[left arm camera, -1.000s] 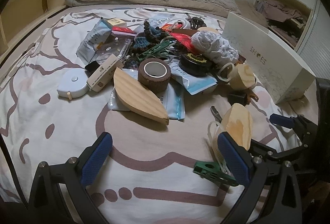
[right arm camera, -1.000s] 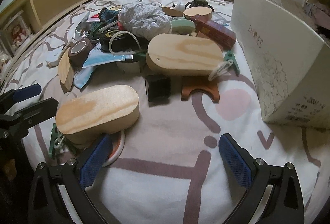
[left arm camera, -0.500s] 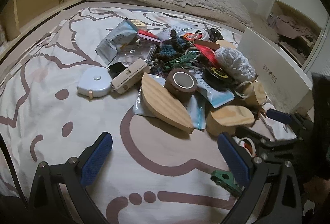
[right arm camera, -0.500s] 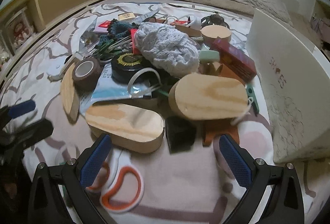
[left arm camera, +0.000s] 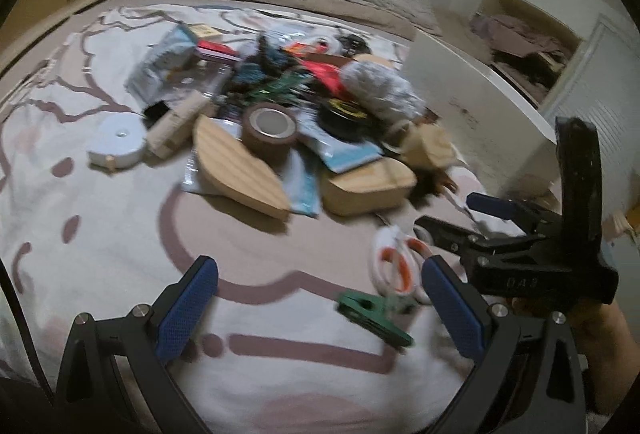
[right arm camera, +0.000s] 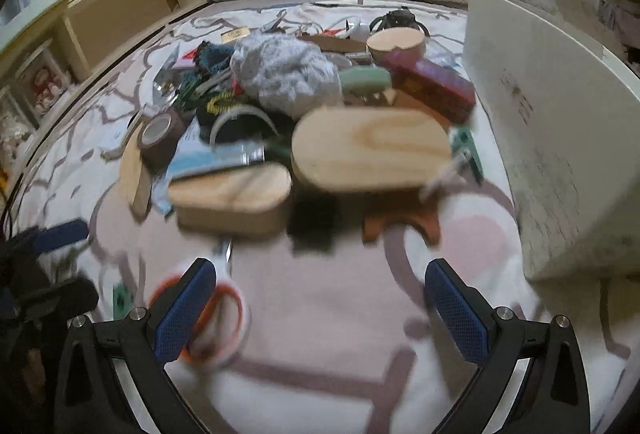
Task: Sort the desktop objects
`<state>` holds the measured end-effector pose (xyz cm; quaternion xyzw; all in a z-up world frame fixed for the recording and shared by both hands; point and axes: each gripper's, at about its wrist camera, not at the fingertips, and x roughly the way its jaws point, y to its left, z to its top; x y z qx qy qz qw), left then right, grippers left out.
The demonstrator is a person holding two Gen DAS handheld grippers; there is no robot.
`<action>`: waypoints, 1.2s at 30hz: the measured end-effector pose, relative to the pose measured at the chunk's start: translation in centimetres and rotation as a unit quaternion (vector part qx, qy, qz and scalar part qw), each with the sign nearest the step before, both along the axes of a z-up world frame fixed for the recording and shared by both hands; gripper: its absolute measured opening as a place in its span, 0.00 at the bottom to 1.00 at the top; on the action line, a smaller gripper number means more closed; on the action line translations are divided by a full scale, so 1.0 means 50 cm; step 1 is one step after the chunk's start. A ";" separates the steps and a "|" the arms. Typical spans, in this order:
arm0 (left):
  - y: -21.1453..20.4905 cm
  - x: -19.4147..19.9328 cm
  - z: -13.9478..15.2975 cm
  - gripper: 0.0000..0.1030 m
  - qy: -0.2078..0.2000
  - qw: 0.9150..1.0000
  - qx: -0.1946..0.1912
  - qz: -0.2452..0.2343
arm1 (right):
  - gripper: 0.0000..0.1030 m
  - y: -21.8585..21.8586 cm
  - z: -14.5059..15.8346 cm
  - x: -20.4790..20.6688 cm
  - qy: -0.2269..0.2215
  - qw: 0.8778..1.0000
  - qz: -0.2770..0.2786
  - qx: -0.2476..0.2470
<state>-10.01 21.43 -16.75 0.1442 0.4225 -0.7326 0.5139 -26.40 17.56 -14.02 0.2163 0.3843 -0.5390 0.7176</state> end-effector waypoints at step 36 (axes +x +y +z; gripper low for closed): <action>0.011 -0.072 -0.022 1.00 -0.097 0.991 0.053 -0.075 | 1.00 0.046 0.004 -0.110 0.121 0.990 -0.067 -0.005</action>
